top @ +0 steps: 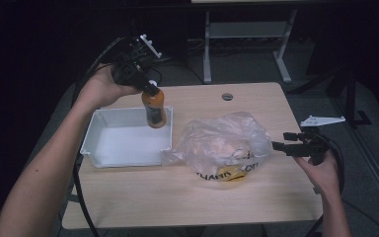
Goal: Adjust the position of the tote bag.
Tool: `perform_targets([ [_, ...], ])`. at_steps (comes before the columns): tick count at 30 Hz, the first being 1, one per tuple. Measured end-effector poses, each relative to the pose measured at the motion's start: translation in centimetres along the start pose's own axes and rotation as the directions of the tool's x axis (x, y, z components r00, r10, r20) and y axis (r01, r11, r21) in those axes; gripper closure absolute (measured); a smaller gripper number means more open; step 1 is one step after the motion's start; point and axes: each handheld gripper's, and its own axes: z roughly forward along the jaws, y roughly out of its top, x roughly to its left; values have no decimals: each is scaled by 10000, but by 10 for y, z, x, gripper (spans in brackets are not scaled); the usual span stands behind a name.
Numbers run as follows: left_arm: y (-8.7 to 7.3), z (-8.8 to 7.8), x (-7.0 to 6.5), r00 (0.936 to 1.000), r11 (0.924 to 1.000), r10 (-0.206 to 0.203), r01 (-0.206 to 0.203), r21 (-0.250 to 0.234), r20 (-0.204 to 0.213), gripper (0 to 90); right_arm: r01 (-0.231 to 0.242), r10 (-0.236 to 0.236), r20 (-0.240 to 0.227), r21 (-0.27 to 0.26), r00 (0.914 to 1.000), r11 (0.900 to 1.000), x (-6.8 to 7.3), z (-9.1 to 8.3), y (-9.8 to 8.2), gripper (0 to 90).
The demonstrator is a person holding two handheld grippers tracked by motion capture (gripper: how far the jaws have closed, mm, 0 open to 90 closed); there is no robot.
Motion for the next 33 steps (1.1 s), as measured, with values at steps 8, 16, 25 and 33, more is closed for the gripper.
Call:
perform_targets([
  [8,-12,8,9,9987,9987,-488,491,121,-174,593,-22,22,-24,23,10000,10000,1,0,1,311],
  [16,-19,19,15,9973,9971,-677,687,321,-296,593,2,-2,-49,-16,10000,10000,0,0,0,308],
  [25,-26,28,22,9942,9939,-1006,1022,421,-389,593,-75,75,-38,24,10000,10000,0,-1,0,304],
  [33,-31,34,24,9921,9918,-1167,1188,477,-453,593,-6,6,-100,47,9999,10000,1,2,1,303],
])
